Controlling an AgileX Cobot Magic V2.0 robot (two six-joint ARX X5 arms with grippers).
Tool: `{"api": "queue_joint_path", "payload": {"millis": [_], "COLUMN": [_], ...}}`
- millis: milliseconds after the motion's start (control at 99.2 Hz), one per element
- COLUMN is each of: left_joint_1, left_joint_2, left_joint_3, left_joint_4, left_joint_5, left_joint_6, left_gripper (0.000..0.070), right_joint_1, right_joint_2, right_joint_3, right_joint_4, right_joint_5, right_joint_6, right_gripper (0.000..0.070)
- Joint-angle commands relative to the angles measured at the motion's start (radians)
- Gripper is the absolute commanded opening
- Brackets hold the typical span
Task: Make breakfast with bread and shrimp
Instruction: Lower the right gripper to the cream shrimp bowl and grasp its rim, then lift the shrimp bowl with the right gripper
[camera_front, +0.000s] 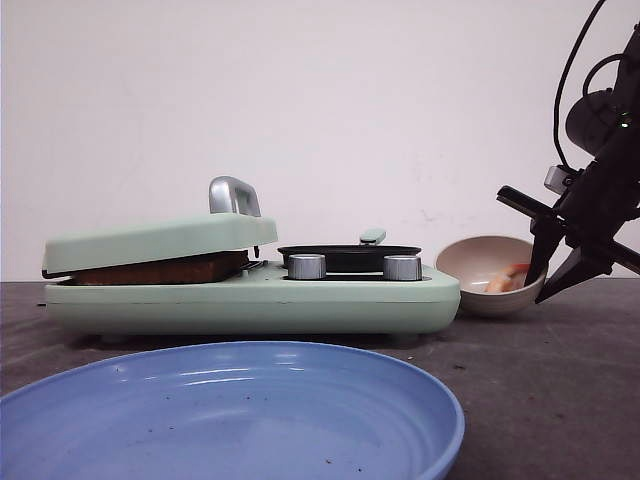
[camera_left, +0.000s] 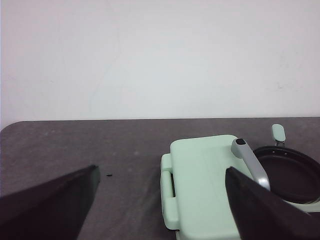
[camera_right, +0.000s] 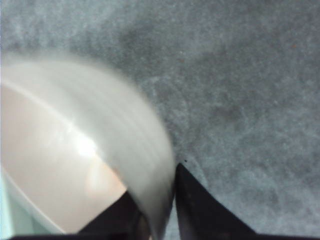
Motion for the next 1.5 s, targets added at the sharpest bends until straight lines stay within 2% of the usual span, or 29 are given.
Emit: {"api": "queue_joint_path", "payload": {"millis": [0, 534, 595, 877, 1320, 1491], "left_joint_1": [-0.002, -0.002, -0.002, -0.002, -0.002, -0.002], "left_joint_2": [0.005, 0.005, 0.005, 0.005, 0.005, 0.005], "left_joint_3": [0.009, 0.009, 0.009, 0.009, 0.009, 0.009], "left_joint_4": [0.010, 0.011, 0.011, 0.011, 0.011, 0.011], "left_joint_5": [0.001, 0.001, 0.001, 0.001, 0.001, 0.001], "left_joint_6": [-0.002, -0.002, -0.002, 0.002, 0.003, 0.003], "left_gripper": [0.0472, 0.0472, 0.0472, 0.0472, 0.0472, 0.0472], "right_joint_1": [0.003, 0.003, 0.003, 0.003, 0.003, 0.003], "right_joint_2": [0.015, 0.015, 0.015, 0.015, 0.014, 0.014], "right_joint_3": [0.021, 0.020, 0.020, 0.021, 0.022, 0.022], "right_joint_4": [0.007, 0.010, 0.010, 0.021, 0.155, 0.174], "right_joint_5": [0.000, -0.004, -0.004, -0.008, -0.161, -0.164], "right_joint_6": [-0.011, -0.011, -0.012, -0.050, -0.097, -0.107], "right_gripper": [0.0046, 0.0045, 0.0000, 0.0000, 0.0000, 0.0000]}}
